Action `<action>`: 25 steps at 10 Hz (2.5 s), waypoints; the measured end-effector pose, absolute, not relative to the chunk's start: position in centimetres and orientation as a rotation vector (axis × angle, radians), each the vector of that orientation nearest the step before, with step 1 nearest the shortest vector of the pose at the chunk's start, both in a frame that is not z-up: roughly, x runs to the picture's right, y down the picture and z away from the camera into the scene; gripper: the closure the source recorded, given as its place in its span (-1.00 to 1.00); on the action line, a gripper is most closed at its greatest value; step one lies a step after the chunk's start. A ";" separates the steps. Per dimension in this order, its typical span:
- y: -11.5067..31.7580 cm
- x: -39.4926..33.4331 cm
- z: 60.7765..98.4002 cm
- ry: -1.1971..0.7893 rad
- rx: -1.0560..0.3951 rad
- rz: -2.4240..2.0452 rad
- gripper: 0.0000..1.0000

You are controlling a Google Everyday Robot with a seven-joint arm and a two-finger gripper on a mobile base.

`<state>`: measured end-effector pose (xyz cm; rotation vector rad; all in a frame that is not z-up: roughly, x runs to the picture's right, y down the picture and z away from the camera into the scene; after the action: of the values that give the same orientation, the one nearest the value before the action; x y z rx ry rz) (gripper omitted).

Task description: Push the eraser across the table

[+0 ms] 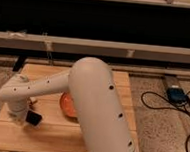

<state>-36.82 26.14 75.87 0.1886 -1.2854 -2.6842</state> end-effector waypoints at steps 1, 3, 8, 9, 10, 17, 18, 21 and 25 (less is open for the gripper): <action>26.3 -37.2 76.2 -1.291 0.186 -2.689 1.00; 26.4 -37.3 76.9 -1.287 0.159 -2.702 1.00; 26.1 -36.2 78.4 -1.250 0.061 -2.702 1.00; 26.0 -35.7 78.7 -1.241 0.042 -2.700 1.00; 25.9 -35.3 78.9 -1.232 0.020 -2.700 1.00; 24.1 -31.7 80.4 -1.141 -0.064 -2.676 1.00; 23.7 -31.1 80.8 -1.127 -0.074 -2.672 1.00; 22.7 -29.7 82.0 -1.094 -0.102 -2.668 1.00; 21.2 -28.7 83.3 -1.056 -0.112 -2.682 1.00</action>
<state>-28.75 21.23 83.30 -0.1115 -1.0559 -2.6824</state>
